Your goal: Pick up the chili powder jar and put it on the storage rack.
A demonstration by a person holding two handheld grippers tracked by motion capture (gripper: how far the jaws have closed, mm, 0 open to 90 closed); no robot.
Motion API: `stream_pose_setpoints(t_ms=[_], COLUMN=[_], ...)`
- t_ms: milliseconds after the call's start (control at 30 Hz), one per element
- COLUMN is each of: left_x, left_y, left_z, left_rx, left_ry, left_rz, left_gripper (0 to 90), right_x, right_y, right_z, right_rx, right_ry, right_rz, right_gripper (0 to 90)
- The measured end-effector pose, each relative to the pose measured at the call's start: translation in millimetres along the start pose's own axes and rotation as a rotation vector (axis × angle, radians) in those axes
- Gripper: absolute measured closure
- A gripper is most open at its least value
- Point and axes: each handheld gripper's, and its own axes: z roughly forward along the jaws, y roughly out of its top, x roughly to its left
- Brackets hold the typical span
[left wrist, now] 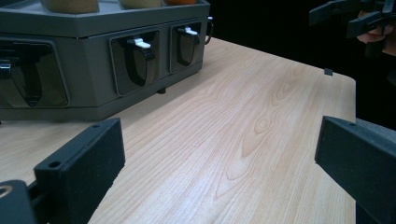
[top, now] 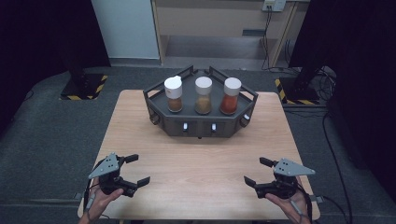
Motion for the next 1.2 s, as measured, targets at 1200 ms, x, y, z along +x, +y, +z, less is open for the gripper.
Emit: stream_pose_setpoints(t_ms=[1200], left_x=[0.0], left_y=[-1.4], left_z=[1.3], left_rx=[-0.024], left_ry=[-0.014], left_rz=[0.012], left_gripper=[1.0], right_x=[-5.1], right_y=[-11.0], right_z=[3.2], right_rx=[-0.019], right_ry=[0.023], right_rz=[0.001], right_gripper=[9.3])
